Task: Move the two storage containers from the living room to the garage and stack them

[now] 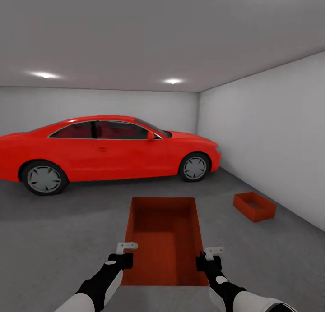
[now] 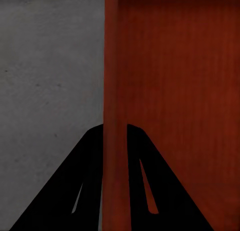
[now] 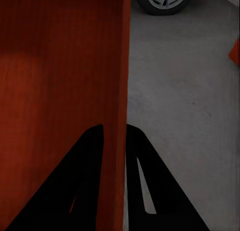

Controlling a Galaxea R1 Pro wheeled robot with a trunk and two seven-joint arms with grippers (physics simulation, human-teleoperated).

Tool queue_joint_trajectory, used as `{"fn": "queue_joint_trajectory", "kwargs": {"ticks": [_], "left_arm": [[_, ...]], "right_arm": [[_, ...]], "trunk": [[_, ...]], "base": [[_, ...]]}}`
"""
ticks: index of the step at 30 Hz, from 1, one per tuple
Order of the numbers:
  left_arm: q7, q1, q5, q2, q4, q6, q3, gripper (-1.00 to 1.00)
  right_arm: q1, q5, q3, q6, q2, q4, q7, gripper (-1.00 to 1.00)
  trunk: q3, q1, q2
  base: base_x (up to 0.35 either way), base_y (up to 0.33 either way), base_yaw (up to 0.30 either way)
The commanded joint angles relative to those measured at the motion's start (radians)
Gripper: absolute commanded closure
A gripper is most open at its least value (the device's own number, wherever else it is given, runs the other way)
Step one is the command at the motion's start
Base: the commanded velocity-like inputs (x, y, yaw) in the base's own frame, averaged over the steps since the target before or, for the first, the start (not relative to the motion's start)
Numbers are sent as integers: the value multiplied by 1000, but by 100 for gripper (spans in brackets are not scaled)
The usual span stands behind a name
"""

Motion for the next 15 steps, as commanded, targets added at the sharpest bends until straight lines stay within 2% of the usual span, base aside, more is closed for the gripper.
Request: {"fn": "queue_joint_trajectory", "kwargs": {"ticks": [1, 15], "left_arm": [[14, 0, 7, 0, -3, 6, -8, 100], [14, 0, 7, 0, -3, 6, -8, 100]], "right_arm": [[-2, -19, -23, -5, 1, 2, -5, 100], [-2, -19, -24, -5, 1, 2, -4, 100]], "trunk": [[-2, 1, -1], [-2, 1, -1]], "base": [[321, 142, -284], [321, 161, -284]]}}
